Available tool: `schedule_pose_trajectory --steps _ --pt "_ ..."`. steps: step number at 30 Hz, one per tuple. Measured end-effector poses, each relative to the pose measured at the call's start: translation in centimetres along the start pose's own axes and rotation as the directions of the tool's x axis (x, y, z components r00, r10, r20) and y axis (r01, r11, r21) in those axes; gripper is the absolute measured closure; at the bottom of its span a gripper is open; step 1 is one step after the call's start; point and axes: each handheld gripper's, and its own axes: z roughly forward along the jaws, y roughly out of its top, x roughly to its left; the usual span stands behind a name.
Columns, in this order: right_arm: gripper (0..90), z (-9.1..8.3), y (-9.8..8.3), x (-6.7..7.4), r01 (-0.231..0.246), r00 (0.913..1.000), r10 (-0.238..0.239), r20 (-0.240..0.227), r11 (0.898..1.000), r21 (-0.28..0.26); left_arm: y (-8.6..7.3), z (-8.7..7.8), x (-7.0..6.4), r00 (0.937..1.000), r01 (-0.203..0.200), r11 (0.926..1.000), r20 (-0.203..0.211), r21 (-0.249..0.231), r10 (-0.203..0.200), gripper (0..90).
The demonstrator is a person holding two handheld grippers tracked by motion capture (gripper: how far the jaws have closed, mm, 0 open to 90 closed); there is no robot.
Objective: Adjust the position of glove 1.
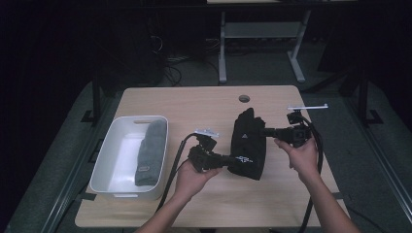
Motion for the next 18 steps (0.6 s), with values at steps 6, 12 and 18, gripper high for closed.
schedule_pose_trajectory --steps 6,12,18 --pt "78.1 0.5 1.0 1.3 0.019 0.9997 -0.019 -0.014 1.0 0.001 0.0 -1.4 0.4 0.9999 0.0 0.9998 -0.01 -0.017 0.0 82.9" --pt "78.1 1.2 1.8 2.4 0.027 0.9992 -0.027 -0.03 1.0 0.0 -0.1 -2.8 0.7 0.9998 -0.001 0.9996 -0.022 -0.029 0.0 82.9" --pt "78.1 1.7 2.3 3.3 0.033 0.9985 -0.033 -0.044 0.999 0.0 -0.2 -3.9 0.9 0.9996 0.003 0.9991 -0.029 -0.042 -0.004 83.0"
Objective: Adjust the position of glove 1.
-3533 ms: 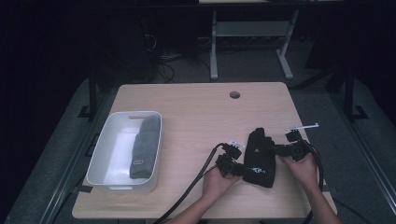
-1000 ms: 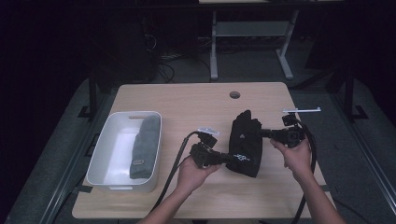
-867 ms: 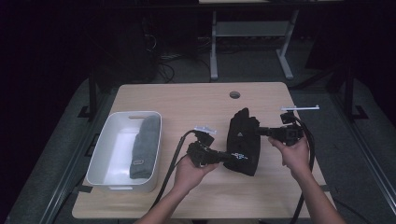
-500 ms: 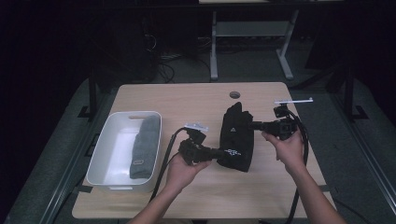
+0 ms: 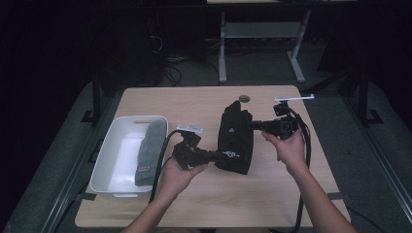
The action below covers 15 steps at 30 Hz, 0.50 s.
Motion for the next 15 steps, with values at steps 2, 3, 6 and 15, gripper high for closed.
schedule_pose_trajectory --steps 2,3,6,15 --pt "78.1 0.2 0.2 0.3 0.003 1.0 -0.003 -0.004 1.0 0.0 0.0 -0.4 0.1 1.0 -0.002 1.0 -0.001 -0.002 0.002 83.0" --pt "78.1 0.3 0.3 0.4 0.005 1.0 -0.005 -0.008 1.0 -0.002 0.0 -0.6 0.1 1.0 -0.001 1.0 -0.006 -0.007 0.001 83.0" --pt "78.1 0.6 0.6 0.9 0.004 0.9999 -0.004 -0.014 1.0 0.003 0.0 -1.2 0.2 0.9999 0.001 0.9999 -0.012 -0.011 -0.001 82.9" --pt "78.2 2.0 1.6 2.2 0.026 0.9992 -0.025 -0.031 1.0 0.008 -0.2 -3.0 1.0 0.9996 0.011 0.9995 -0.024 -0.03 -0.012 83.0"
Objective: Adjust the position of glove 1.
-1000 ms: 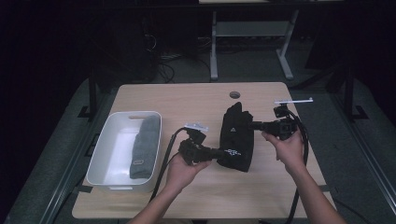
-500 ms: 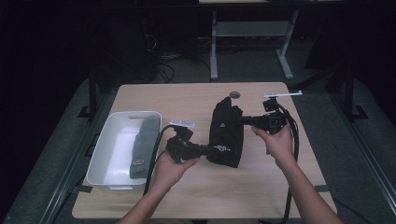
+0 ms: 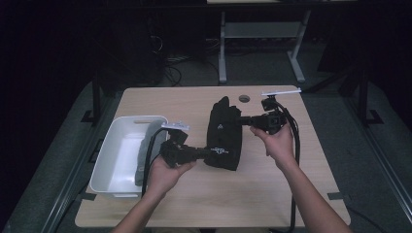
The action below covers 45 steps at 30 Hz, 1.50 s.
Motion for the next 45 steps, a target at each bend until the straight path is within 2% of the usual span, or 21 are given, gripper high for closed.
schedule_pose_trajectory --steps 5,17,30,45 --pt "78.1 0.8 0.7 0.8 0.018 0.9998 -0.018 -0.011 1.0 -0.002 -0.1 -1.1 0.4 0.9999 0.005 0.9999 -0.009 -0.013 -0.005 83.0" --pt "78.2 2.5 2.0 2.6 0.028 0.999 -0.028 -0.034 1.0 0.008 -0.3 -3.4 1.2 0.9993 0.02 0.9991 -0.03 -0.036 -0.021 83.0" --pt "78.1 4.7 3.4 4.7 0.074 0.9958 -0.072 -0.056 0.997 0.023 -0.9 -6.2 2.7 0.9972 0.037 0.9975 -0.063 -0.061 -0.041 83.0" --pt "78.1 7.3 4.5 6.9 0.089 0.9926 -0.086 -0.086 0.996 0.029 -1.7 -8.8 4.0 0.9938 0.054 0.9956 -0.094 -0.076 -0.061 83.0"
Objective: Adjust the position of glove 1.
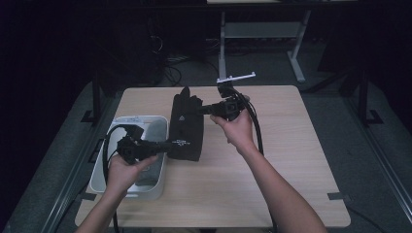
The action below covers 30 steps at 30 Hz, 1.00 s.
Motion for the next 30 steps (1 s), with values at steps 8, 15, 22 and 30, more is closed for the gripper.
schedule_pose_trajectory --steps 8,15,22,30 --pt "78.1 1.5 0.4 0.9 0.006 0.9999 -0.006 -0.011 1.0 0.005 -0.5 -1.3 1.0 0.9997 0.018 0.9998 -0.017 -0.007 -0.018 83.0" --pt "78.1 3.2 0.7 1.7 0.006 0.9995 -0.006 -0.03 1.0 0.01 -1.1 -2.7 1.9 0.9986 0.034 0.9993 -0.041 -0.013 -0.035 83.0" --pt "78.1 5.0 0.8 2.7 0.007 0.999 -0.006 -0.045 1.0 0.016 -1.9 -4.1 2.9 0.9965 0.054 0.9983 -0.063 -0.021 -0.055 83.1" --pt "78.1 6.8 0.6 3.5 0.015 0.9982 -0.014 -0.058 1.0 0.025 -3.0 -5.3 3.8 0.9945 0.068 0.9975 -0.078 -0.02 -0.07 83.1"
